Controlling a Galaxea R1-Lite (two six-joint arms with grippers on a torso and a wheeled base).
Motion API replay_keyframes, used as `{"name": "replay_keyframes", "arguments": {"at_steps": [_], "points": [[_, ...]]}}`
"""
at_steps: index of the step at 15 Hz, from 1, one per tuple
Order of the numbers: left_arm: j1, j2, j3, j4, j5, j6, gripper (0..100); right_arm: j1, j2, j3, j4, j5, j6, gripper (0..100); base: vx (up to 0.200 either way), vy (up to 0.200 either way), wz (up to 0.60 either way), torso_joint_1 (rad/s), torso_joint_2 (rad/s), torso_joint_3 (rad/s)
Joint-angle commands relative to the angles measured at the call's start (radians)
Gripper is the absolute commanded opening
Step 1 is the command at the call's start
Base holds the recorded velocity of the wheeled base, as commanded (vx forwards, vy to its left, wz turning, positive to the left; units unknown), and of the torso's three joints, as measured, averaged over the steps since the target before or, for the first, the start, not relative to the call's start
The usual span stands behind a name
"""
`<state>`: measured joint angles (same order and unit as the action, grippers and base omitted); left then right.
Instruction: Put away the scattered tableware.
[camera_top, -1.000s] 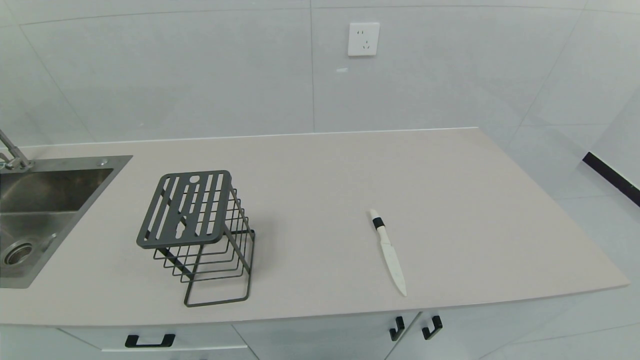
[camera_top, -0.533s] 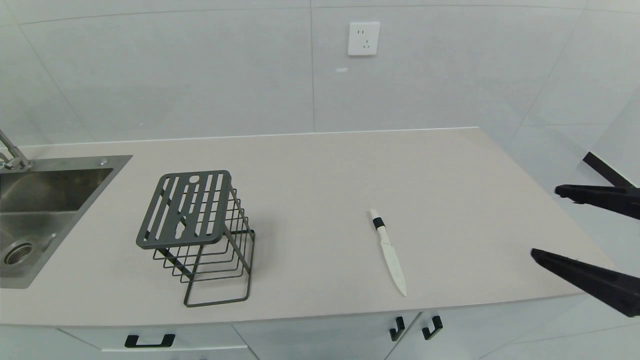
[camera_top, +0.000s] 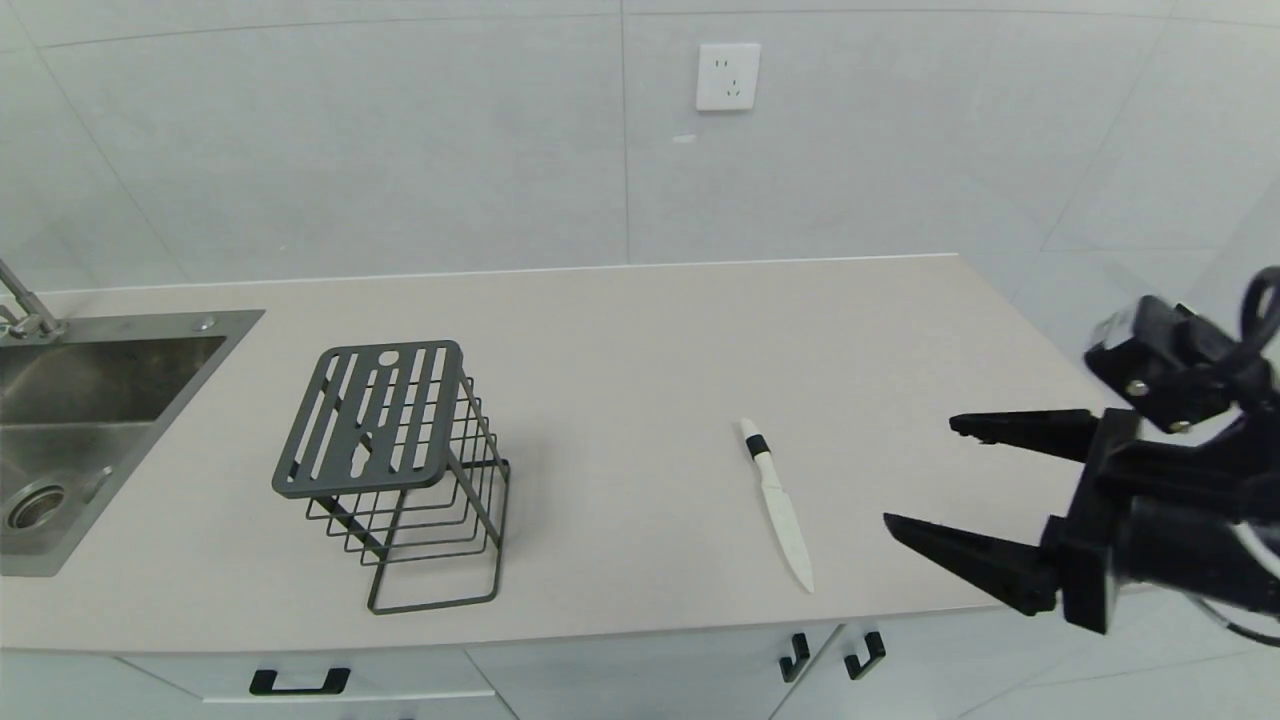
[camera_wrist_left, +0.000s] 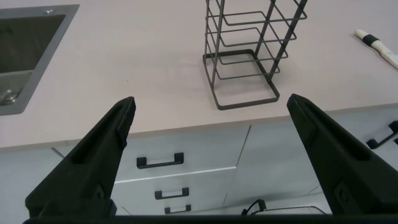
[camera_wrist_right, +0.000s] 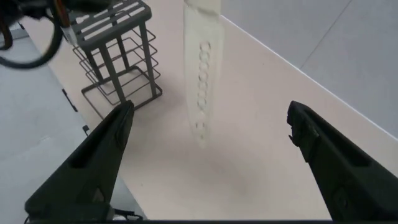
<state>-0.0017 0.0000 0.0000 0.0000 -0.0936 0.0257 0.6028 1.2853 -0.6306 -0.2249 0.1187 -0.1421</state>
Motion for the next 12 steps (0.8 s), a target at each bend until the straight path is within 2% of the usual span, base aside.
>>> {"name": "replay_keyframes", "arguments": {"at_steps": [1,5,9,12], "points": [[0.000,0.000,0.000,0.000,0.000,0.002,100,0.011,0.112,0.101,-0.068,-0.033,0.047,100,0.000,0.000,0.00,0.000,0.00,0.000],[0.000,0.000,0.000,0.000,0.000,0.002,100,-0.097,0.129,0.184,-0.080,-0.039,0.044,100,0.000,0.000,0.00,0.000,0.00,0.000],[0.000,0.000,0.000,0.000,0.000,0.002,100,-0.069,0.236,0.158,-0.117,-0.039,-0.001,100,0.000,0.000,0.00,0.000,0.00,0.000],[0.000,0.000,0.000,0.000,0.006,-0.001,100,-0.038,0.384,0.028,-0.149,-0.044,-0.002,100,0.000,0.000,0.00,0.000,0.00,0.000]]}}
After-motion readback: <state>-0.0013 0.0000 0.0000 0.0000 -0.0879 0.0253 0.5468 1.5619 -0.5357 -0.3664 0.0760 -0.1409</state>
